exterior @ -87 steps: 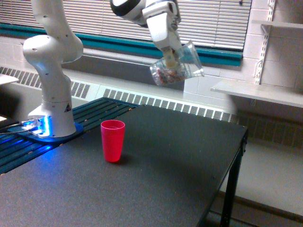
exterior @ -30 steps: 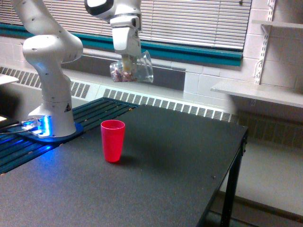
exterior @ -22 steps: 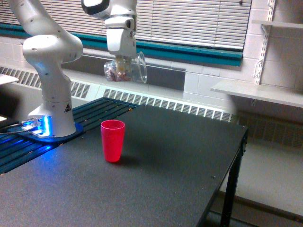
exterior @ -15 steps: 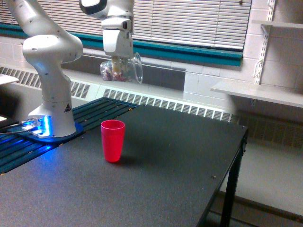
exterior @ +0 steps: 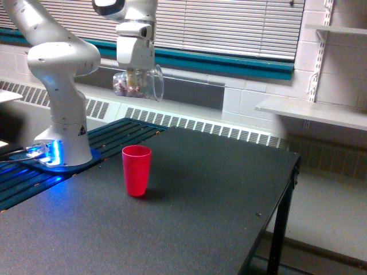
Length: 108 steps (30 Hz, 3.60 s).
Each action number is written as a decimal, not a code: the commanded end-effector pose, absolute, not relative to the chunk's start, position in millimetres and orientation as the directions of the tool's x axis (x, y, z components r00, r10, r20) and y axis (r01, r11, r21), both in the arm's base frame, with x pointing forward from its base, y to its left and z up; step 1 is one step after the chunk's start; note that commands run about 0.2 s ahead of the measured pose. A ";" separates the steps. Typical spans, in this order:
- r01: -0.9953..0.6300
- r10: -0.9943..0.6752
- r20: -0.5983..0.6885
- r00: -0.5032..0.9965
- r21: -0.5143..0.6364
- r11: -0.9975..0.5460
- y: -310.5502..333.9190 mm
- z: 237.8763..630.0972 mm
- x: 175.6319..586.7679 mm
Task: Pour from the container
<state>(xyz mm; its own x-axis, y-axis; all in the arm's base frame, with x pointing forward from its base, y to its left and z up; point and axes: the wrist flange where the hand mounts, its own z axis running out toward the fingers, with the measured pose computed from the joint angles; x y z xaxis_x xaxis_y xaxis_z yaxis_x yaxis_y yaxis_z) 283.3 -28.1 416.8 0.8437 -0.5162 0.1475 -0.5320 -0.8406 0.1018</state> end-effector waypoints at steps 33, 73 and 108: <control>-0.572 -0.572 0.065 0.818 0.198 -0.796 -42.6 419.0 254.6; -0.577 -0.598 0.021 0.801 0.288 -0.764 -59.8 422.8 252.1; -0.567 -0.600 -0.005 0.800 0.325 -0.757 -64.4 429.7 240.7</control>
<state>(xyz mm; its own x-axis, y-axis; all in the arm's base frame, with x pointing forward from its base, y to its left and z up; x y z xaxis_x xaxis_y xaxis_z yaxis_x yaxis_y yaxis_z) 242.2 -63.0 424.6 0.7945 -0.6072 -0.0087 -0.5730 -0.7544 0.3202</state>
